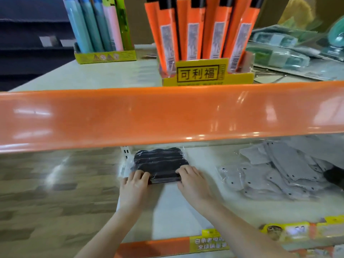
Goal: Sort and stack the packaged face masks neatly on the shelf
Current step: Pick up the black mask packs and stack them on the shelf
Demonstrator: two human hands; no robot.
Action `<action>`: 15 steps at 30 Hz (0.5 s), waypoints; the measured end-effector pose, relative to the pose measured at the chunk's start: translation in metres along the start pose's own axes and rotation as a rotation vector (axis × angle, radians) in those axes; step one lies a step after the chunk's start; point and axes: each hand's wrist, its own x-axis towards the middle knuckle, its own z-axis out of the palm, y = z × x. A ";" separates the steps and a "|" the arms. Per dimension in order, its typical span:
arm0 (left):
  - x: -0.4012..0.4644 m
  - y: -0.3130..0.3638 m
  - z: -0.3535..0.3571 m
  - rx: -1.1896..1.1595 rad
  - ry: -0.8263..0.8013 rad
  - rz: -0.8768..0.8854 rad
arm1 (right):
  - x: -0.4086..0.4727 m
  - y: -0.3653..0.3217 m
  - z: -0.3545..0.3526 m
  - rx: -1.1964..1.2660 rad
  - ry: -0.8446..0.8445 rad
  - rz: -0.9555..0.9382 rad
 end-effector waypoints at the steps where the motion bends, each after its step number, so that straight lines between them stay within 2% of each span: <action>1: 0.000 -0.002 0.001 -0.016 -0.007 0.002 | 0.001 -0.001 0.000 -0.009 0.000 -0.006; 9: 0.009 -0.005 -0.003 0.027 -0.001 0.063 | 0.012 -0.006 0.003 -0.124 0.009 0.080; 15: 0.018 -0.003 -0.002 0.072 -0.026 0.013 | 0.013 -0.009 0.006 -0.107 0.007 0.048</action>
